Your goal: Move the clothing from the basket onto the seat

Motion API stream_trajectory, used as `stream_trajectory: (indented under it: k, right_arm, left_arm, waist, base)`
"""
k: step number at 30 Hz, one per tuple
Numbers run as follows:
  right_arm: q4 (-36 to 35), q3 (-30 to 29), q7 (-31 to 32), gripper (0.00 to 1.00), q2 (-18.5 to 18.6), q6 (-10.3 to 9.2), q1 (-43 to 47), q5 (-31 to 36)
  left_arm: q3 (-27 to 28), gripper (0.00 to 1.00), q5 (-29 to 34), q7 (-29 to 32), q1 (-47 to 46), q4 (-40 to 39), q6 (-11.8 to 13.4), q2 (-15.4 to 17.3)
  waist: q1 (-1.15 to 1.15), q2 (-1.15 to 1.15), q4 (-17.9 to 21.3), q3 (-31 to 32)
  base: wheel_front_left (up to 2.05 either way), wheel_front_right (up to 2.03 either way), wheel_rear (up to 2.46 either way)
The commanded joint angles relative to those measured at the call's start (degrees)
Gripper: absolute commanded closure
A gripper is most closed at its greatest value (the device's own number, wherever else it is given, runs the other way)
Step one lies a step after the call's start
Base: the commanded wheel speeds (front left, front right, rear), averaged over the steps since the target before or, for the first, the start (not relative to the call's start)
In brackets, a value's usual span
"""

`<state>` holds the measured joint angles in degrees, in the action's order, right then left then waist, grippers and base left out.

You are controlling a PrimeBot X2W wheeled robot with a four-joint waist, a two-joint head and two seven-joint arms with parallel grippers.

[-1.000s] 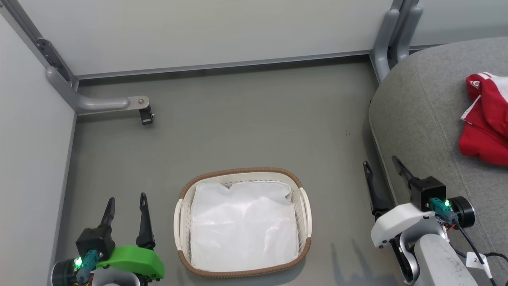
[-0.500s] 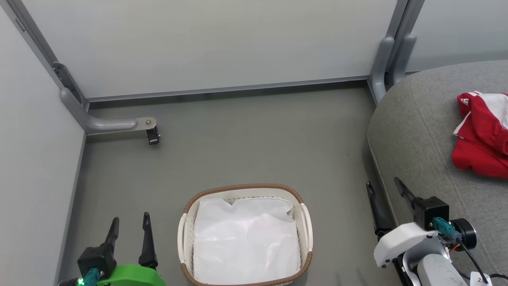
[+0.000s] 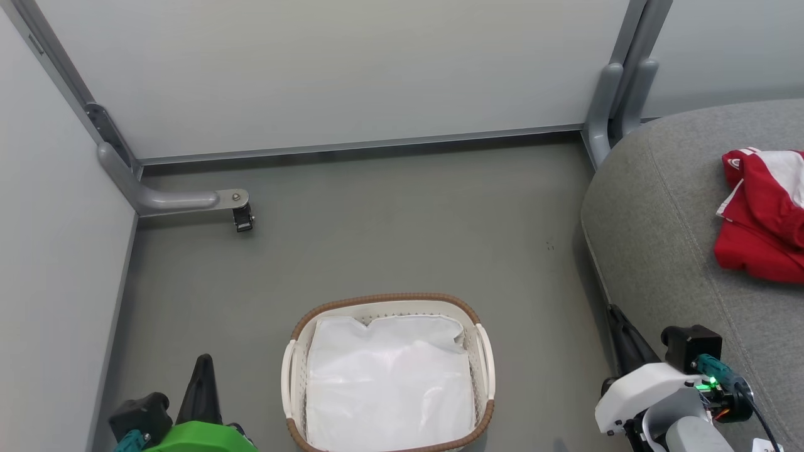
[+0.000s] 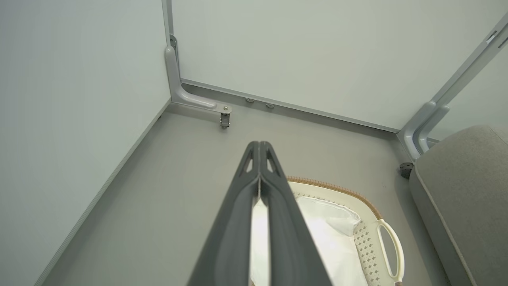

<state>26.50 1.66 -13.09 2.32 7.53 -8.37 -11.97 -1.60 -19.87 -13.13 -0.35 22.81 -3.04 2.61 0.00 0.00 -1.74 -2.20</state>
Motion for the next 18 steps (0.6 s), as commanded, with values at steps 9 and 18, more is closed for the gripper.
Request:
stream_trajectory:
  k: [9, 18]
  right_arm:
    - [-2.9, -1.2, 2.6, 1.0, 0.2, -0.01, -0.1, -11.8]
    - [-4.3, -2.0, 4.7, 1.0, 0.3, -0.02, 0.2, -20.4]
  left_arm:
    - [1.3, 1.0, -10.7, 2.6, -1.4, -2.1, -0.8, 0.1]
    - [2.1, 1.0, -18.5, 4.7, -2.1, -3.0, -1.2, 0.2]
  waist:
    - [0.0, 0.0, 0.1, 0.2]
    - [0.0, 0.0, 0.3, 0.3]
  base:
    - [0.0, 0.0, 0.0]
    - [0.0, 0.0, 0.0]
